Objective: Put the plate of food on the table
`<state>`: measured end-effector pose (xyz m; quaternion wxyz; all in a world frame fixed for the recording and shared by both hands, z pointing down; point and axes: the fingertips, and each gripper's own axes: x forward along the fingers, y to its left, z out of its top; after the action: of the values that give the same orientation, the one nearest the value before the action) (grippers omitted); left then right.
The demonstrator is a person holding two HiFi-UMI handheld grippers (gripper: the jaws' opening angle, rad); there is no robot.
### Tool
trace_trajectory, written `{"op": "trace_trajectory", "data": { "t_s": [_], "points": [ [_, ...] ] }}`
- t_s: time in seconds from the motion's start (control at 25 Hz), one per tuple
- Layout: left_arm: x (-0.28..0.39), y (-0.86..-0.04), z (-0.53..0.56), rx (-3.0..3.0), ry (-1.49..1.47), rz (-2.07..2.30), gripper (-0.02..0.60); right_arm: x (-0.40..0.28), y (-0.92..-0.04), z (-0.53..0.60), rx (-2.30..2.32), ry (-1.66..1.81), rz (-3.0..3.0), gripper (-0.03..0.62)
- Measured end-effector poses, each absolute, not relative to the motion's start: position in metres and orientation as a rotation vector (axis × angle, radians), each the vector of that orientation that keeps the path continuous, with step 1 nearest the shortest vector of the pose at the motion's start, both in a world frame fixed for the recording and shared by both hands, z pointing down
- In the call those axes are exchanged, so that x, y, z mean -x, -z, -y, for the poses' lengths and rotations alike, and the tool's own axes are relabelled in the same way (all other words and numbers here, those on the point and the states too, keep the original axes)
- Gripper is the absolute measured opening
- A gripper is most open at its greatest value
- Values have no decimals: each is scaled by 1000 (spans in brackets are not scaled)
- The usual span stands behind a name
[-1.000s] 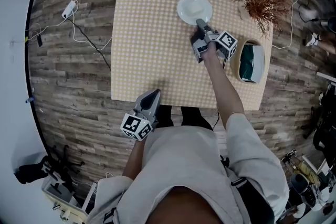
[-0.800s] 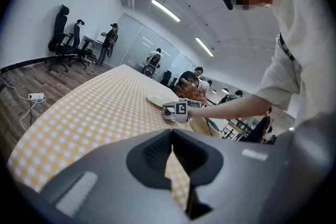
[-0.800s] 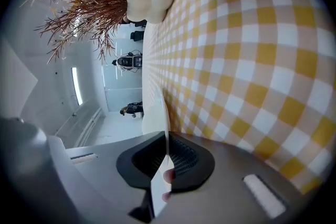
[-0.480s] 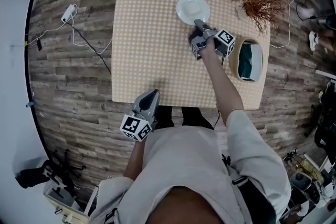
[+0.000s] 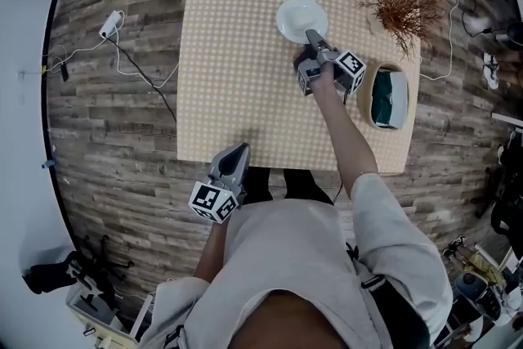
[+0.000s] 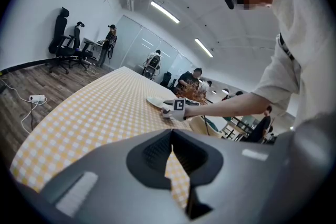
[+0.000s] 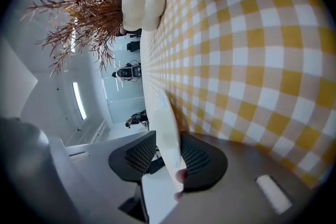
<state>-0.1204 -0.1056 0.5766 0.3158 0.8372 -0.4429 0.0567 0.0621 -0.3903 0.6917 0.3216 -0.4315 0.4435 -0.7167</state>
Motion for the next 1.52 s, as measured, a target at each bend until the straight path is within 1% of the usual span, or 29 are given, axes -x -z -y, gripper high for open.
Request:
{"op": "trace_trajectory", "data": {
  "t_s": [0.12,0.2,0.28,0.52,0.8,1.2,1.28,1.4,1.48,1.52],
  "points": [
    [120,-577,104,-2205,-150,1162,10,-64,-685,390,1079,1836,-1164,184],
    [119,-576,103,-2210,-150,1157,9,-64,-683,391,1054,1819,-1178,207],
    [119,-576,103,-2212,-150,1155,11,-62,-680,390,1056,1811,-1246,216],
    [119,-578,104,-2204,-154,1147,9,-54,-680,385,1193,1816,-1553,201],
    [114,-579,102,-2209,-152,1137,10,-48,-683,376,1362,1822,-1897,199],
    [111,-579,101,-2214,-150,1130,10,-50,-691,362,1636,1724,-2357,184],
    [111,-579,102,-2216,-151,1127,10,-53,-693,358,1692,1701,-2412,171],
    [108,-580,103,-2216,-146,1125,10,-61,-694,356,1762,1677,-2429,138],
    [108,-581,102,-2210,-138,1123,11,-65,-695,351,1783,1665,-2434,103],
    [107,-581,101,-2208,-137,1121,9,-66,-695,348,1789,1663,-2440,100]
  ]
}}
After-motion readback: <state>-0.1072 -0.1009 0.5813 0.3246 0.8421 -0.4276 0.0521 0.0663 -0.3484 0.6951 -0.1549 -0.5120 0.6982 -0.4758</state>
